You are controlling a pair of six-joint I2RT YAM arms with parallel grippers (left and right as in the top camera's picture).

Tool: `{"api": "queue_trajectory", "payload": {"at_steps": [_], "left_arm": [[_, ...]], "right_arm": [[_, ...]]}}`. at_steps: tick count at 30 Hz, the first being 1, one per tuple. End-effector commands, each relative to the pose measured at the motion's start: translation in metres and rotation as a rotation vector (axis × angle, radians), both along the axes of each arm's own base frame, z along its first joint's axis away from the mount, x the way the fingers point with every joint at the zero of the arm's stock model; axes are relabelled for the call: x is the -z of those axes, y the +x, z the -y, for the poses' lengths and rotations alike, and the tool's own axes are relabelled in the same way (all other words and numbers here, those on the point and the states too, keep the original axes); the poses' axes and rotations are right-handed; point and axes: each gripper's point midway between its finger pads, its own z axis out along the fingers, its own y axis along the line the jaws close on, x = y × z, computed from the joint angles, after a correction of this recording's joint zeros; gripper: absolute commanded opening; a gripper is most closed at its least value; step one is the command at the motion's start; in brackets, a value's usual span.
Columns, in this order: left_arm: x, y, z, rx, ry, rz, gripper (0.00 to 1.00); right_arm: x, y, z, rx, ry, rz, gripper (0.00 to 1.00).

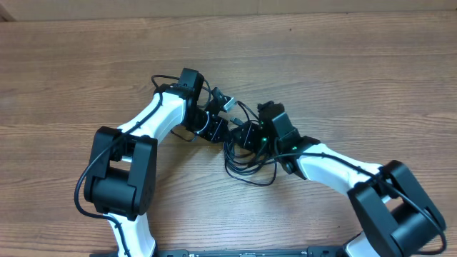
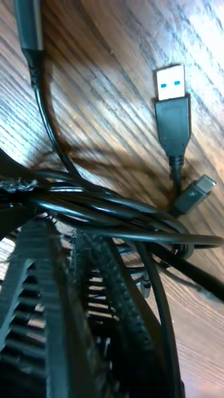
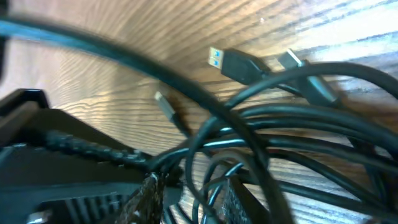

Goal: Untangle cables

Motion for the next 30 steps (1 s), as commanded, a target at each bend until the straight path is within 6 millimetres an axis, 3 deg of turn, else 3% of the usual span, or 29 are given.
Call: {"api": "queue_trajectory", "payload": {"at_steps": [1,19,28,30], "left_arm": [[0.000,-0.008,0.008,0.030,-0.051,-0.027,0.04],[-0.008,-0.017,0.015,0.055,-0.114,-0.056,0.04],[-0.014,-0.020,0.020,0.070,-0.167,-0.061,0.04],[-0.014,-0.020,0.020,0.070,-0.165,-0.061,0.04]], "right_arm": [[0.002,0.012,0.004,0.059,-0.025,0.022,0.31],[0.004,0.020,0.013,0.108,-0.068,0.051,0.29],[0.005,0.023,0.016,0.126,-0.084,0.063,0.19],[0.005,0.023,0.016,0.126,-0.084,0.063,0.09]]}}
